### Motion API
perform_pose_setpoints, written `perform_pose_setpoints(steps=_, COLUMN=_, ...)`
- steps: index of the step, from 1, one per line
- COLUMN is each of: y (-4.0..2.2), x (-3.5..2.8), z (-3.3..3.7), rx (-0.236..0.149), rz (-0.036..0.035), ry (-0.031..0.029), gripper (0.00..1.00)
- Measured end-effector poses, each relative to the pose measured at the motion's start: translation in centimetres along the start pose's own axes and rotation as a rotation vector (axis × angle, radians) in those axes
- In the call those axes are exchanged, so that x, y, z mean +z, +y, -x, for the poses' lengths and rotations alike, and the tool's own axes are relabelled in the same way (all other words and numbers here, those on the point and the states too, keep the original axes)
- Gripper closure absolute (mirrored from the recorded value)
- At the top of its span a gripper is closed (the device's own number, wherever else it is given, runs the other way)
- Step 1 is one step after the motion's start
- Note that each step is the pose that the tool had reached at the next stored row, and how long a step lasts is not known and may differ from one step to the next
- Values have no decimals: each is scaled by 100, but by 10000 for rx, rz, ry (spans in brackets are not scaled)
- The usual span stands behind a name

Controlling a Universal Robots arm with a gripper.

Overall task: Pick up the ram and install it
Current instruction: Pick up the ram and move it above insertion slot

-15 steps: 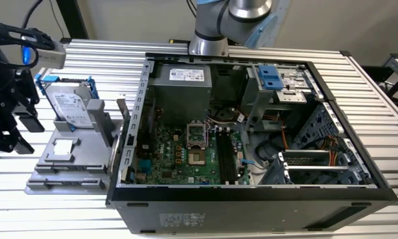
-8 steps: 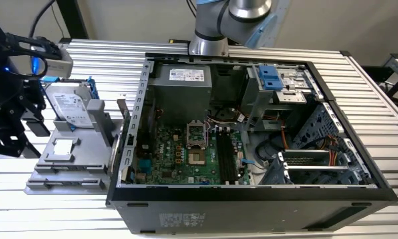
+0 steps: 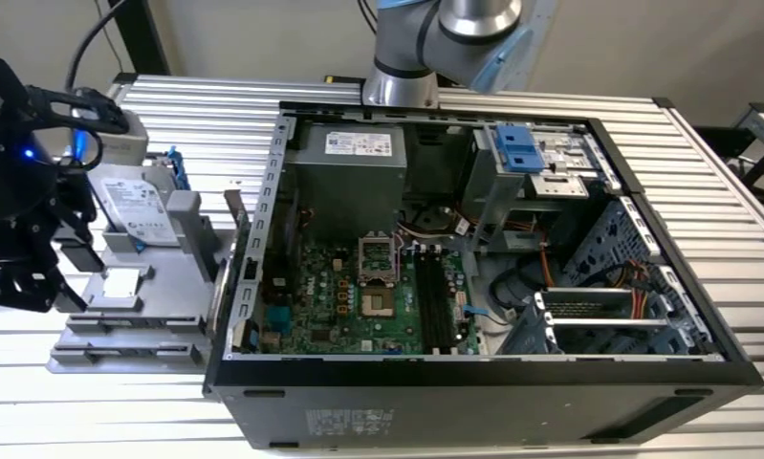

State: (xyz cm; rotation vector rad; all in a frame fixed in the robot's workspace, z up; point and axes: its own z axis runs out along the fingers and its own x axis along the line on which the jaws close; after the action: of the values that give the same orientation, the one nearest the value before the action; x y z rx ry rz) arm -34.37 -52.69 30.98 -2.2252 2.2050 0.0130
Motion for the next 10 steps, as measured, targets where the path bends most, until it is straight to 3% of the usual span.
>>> perform_pose_setpoints(steps=10, y=0, x=179, z=-2, rx=73, rz=1, ry=0, gripper=0)
